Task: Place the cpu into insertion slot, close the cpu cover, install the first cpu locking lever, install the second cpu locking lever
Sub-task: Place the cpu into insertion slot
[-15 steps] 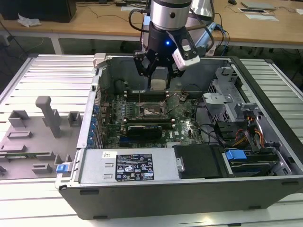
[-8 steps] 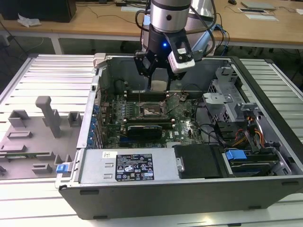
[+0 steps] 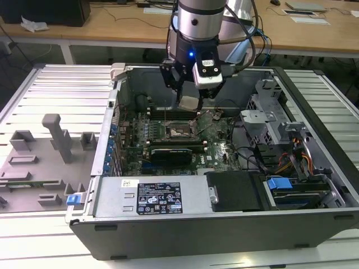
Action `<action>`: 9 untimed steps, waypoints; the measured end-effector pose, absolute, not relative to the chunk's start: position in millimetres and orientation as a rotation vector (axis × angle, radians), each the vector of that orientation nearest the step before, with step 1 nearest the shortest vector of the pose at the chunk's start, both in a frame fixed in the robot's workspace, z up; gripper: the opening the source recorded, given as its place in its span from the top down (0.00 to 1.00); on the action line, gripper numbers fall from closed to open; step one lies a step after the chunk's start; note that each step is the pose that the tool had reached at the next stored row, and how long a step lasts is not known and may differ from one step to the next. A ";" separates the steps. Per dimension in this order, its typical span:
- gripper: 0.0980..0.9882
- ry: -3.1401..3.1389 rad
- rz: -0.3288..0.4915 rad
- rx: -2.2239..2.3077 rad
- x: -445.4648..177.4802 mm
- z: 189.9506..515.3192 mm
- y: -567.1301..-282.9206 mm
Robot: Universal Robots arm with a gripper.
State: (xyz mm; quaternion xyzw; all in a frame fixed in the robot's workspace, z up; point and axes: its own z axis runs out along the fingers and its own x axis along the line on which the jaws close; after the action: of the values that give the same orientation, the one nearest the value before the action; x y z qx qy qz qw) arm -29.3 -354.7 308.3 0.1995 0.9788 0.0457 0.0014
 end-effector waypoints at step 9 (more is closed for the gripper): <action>0.50 2.969 0.142 0.975 -29.2 304.3 -354.7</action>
State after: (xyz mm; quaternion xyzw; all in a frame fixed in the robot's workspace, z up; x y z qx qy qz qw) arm -29.2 -354.7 304.3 0.3116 0.9491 0.0453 0.0067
